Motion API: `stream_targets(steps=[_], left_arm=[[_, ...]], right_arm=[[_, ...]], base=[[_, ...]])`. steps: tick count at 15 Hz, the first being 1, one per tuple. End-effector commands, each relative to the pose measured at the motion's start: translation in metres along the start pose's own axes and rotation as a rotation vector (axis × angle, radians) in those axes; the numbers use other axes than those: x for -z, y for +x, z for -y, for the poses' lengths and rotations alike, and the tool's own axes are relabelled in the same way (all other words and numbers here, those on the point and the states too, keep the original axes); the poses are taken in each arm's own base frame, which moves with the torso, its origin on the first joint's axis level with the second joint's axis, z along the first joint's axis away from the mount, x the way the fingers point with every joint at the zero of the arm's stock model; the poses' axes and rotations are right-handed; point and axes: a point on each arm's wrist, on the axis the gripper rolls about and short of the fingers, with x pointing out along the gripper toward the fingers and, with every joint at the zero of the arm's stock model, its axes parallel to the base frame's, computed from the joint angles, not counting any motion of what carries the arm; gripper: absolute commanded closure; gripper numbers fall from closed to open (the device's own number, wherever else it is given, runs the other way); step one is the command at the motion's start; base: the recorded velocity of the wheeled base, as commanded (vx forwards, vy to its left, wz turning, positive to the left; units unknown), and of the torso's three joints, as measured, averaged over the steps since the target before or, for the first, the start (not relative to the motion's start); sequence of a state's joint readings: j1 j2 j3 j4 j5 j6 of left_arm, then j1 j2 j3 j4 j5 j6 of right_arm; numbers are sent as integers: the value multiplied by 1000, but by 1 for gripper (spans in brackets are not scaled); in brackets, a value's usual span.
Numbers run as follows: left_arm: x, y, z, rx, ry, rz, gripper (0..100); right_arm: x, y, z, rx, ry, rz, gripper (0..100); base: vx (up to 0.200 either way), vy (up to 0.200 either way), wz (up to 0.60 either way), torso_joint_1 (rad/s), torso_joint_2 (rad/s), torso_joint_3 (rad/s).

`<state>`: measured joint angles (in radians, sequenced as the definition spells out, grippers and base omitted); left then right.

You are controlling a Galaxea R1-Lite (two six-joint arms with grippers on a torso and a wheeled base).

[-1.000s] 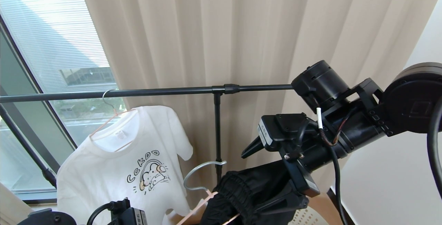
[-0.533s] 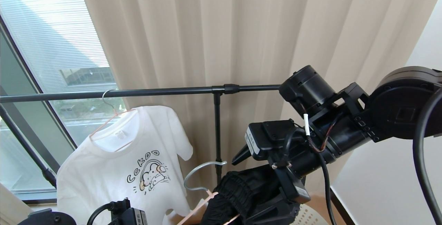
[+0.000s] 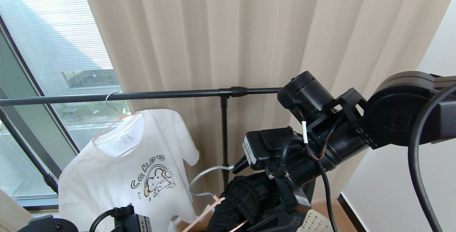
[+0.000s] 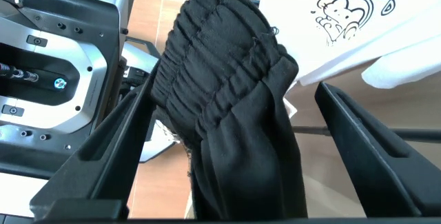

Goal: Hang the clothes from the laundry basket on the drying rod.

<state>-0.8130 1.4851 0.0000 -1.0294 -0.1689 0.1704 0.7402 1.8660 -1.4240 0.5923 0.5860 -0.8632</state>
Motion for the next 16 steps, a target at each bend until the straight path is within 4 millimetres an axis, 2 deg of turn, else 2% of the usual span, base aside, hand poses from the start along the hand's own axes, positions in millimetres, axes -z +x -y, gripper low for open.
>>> stream_targets(steps=[1, 3, 4, 16], left_arm=[[0, 0, 0, 0, 0, 0, 100], [0, 0, 0, 0, 0, 0, 100], [0, 0, 0, 0, 0, 0, 100], [0, 0, -1, -7, -3, -4, 100]], right_arm=[[1, 3, 1, -5, 3, -4, 0], [2, 3, 1, -6, 5, -7, 0], [2, 3, 1, -5, 2, -6, 100], [0, 0, 0, 1, -1, -5, 100]], base=[[0, 0, 0, 0, 0, 0], [0, 0, 0, 0, 0, 0], [0, 0, 0, 0, 0, 0], [0, 0, 0, 0, 0, 0]])
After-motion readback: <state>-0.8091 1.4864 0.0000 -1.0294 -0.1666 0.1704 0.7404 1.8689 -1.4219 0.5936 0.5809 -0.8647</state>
